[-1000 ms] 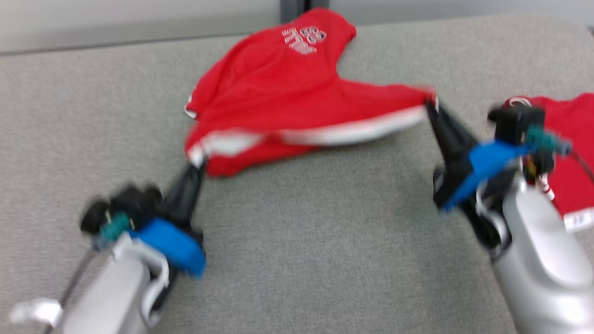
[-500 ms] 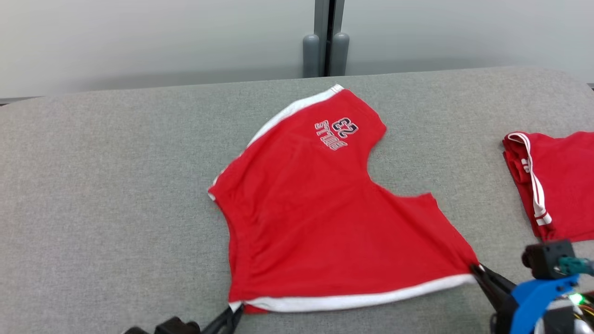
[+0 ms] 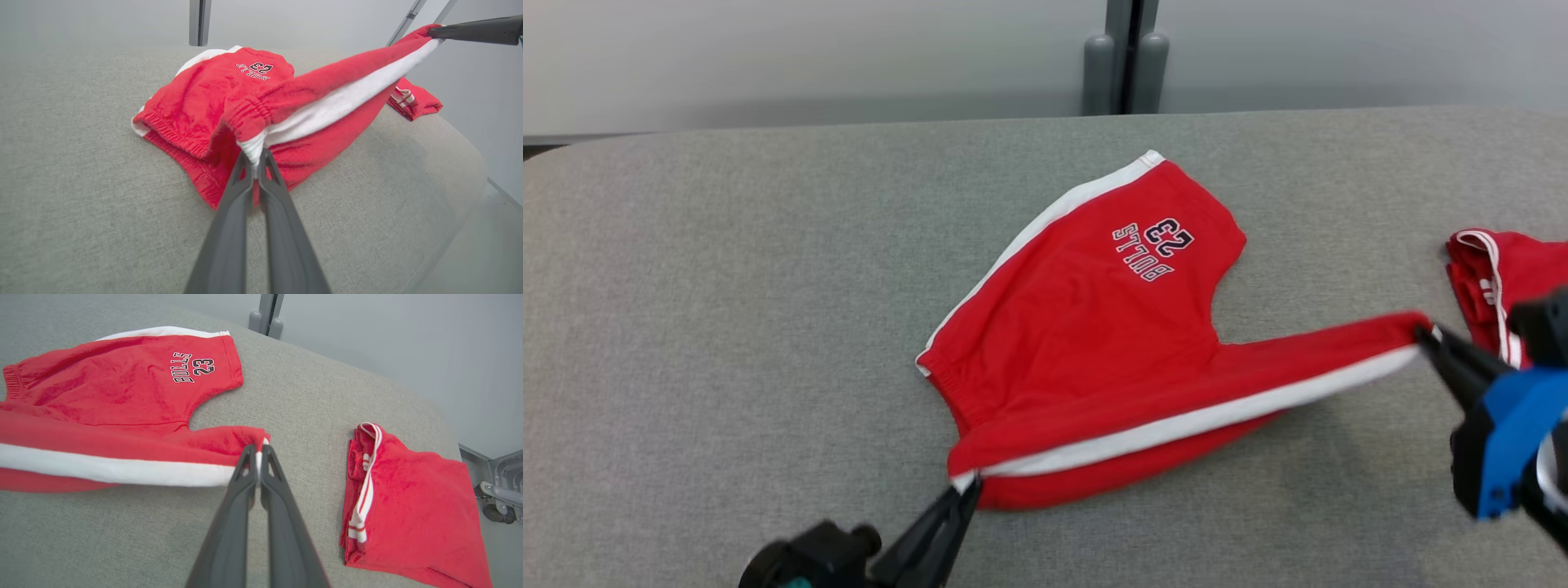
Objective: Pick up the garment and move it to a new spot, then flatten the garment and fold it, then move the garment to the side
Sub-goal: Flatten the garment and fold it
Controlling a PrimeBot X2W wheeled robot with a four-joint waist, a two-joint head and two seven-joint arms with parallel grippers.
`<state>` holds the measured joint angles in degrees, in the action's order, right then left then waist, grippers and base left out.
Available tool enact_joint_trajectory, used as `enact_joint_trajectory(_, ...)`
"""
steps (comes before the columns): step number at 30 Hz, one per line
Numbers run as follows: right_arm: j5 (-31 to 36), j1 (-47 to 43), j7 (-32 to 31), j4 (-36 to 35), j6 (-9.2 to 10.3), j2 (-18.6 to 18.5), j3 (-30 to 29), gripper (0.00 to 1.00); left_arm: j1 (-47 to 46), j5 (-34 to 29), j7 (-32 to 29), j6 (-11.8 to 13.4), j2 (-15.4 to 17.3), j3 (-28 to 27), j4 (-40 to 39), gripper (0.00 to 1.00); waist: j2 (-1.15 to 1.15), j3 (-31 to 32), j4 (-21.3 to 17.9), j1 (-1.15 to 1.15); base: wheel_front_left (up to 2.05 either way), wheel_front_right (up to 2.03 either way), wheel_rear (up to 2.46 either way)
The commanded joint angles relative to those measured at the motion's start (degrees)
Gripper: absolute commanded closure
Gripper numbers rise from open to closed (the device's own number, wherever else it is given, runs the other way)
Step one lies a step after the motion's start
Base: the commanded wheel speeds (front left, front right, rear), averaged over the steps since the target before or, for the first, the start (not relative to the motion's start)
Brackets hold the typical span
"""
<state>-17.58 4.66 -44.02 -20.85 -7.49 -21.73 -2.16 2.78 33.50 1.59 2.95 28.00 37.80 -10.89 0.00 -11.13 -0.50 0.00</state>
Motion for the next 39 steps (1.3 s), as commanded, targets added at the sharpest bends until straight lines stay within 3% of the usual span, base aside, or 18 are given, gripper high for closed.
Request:
enact_joint_trajectory(1,0.0,2.29,0.62,1.61,-0.02,-1.3,0.55,1.0,-2.02,0.19,0.38,-0.27,-0.52,-0.64,0.42,1.0,0.0,-0.64,0.71,0.0,0.0,0.0,0.0)
enact_joint_trajectory(7,-2.29,19.06,5.2,15.74,-0.01,-6.25,9.02,1.0,-10.74,3.12,-0.02,-1.16,-6.9,-1.9,7.12,1.0,0.0,-3.9,4.2,0.0,0.0,0.0,0.0)
enact_joint_trajectory(14,-3.31,35.43,9.73,30.88,-0.02,-8.53,17.34,1.0,-21.52,3.95,0.6,-2.87,-14.91,-1.12,20.68,1.0,0.0,-7.85,9.59,0.0,0.0,0.0,0.0)
enact_joint_trajectory(19,-2.43,44.31,13.89,40.29,-0.02,-9.18,22.92,1.0,-26.37,5.03,2.36,-3.95,-19.78,-1.23,28.8,1.0,0.0,-10.59,12.31,0.0,0.0,0.0,0.0)
enact_joint_trajectory(26,-2.82,51.34,19.9,51.34,-0.02,-7.55,26.98,1.0,-30.47,5.95,5.28,-4.86,-22.85,-1.34,35.78,1.0,0.0,-12.92,14.52,0.0,0.0,0.0,0.0)
enact_joint_trajectory(27,-3.17,51.79,20.35,52.8,-0.02,-7.37,27.51,0.84,-30.74,6.17,5.7,-5.0,-23.16,-1.3,36.37,1.0,0.0,-13.05,14.73,0.0,0.0,0.0,0.0)
enact_joint_trajectory(28,-3.39,52.17,20.83,54.13,-0.02,-7.13,28.04,0.53,-31.07,6.19,6.08,-5.18,-23.41,-1.18,37.0,0.74,0.0,-13.12,14.88,0.0,0.0,0.0,0.0)
enact_joint_trajectory(29,-3.68,52.71,21.61,55.25,-0.02,-6.94,28.18,0.04,-31.41,6.32,6.38,-5.56,-23.6,-0.9,37.45,0.41,0.0,-13.18,15.02,0.0,0.0,0.0,0.0)
enact_joint_trajectory(30,-3.9,53.29,22.46,56.36,-0.02,-6.83,28.35,0.0,-31.54,6.61,6.62,-5.72,-23.76,-0.75,37.95,0.0,0.0,-13.21,15.09,0.0,0.0,0.0,0.0)
enact_joint_trajectory(39,-8.49,52.22,27.03,62.55,-0.02,-6.92,31.63,0.0,-29.2,7.39,9.04,-7.37,-23.18,0.53,39.56,0.0,0.0,-9.5,14.9,0.0,0.0,0.0,0.0)
